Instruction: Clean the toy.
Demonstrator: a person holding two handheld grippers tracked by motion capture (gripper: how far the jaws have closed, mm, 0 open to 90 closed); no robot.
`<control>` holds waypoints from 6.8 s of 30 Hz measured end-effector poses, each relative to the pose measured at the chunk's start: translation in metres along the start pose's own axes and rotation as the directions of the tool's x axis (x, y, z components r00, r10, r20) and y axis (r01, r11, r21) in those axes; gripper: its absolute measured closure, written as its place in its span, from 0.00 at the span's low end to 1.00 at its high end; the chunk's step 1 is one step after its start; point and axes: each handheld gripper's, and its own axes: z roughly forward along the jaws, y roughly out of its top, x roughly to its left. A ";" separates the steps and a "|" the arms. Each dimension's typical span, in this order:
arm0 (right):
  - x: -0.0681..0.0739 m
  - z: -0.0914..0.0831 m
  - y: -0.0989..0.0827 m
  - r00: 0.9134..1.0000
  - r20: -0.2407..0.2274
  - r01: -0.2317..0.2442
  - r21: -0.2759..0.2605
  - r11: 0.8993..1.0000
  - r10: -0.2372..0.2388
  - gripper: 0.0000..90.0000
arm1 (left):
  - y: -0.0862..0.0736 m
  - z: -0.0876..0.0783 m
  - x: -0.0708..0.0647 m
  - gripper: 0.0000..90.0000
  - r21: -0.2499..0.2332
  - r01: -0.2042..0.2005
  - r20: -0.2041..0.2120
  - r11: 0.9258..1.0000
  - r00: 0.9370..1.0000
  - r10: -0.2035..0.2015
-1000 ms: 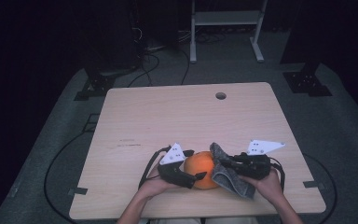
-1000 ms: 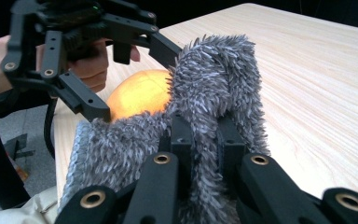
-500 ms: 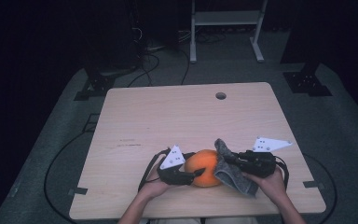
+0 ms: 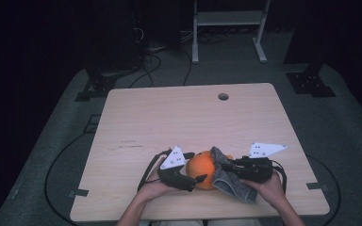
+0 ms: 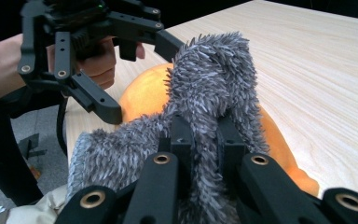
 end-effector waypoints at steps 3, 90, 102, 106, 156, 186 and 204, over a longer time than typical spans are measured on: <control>-0.006 -0.002 -0.004 1.000 -0.010 -0.023 -0.010 1.000 0.023 0.89 | -0.006 0.003 0.003 0.17 -0.007 -0.002 0.029 1.000 1.000 0.002; -0.018 -0.018 0.001 0.997 0.042 -0.065 -0.085 0.994 0.069 0.89 | 0.008 0.004 -0.013 0.44 0.025 -0.172 -0.114 0.985 0.978 0.174; -0.007 -0.008 0.004 1.000 -0.025 -0.017 -0.052 0.999 0.016 0.89 | 0.008 0.004 -0.008 0.22 -0.034 -0.131 -0.050 0.991 0.990 0.129; -0.002 -0.005 0.004 0.998 -0.060 0.016 -0.036 0.999 -0.018 0.89 | 0.003 0.015 -0.007 0.14 -0.003 -0.144 -0.001 0.990 0.990 0.144; -0.023 -0.017 -0.014 0.998 0.068 -0.012 0.058 0.998 0.008 0.89 | 0.007 0.020 -0.017 0.31 0.008 -0.136 -0.027 0.991 0.990 0.136; -0.017 -0.022 -0.021 0.998 0.060 0.004 0.105 0.994 -0.010 0.89 | 0.008 0.031 -0.015 0.21 0.078 -0.106 -0.010 0.991 0.994 0.107; -0.026 -0.038 -0.025 0.999 0.041 -0.026 0.062 0.998 0.024 0.88 | 0.033 0.045 -0.022 0.58 0.174 -0.114 -0.025 0.978 0.992 0.120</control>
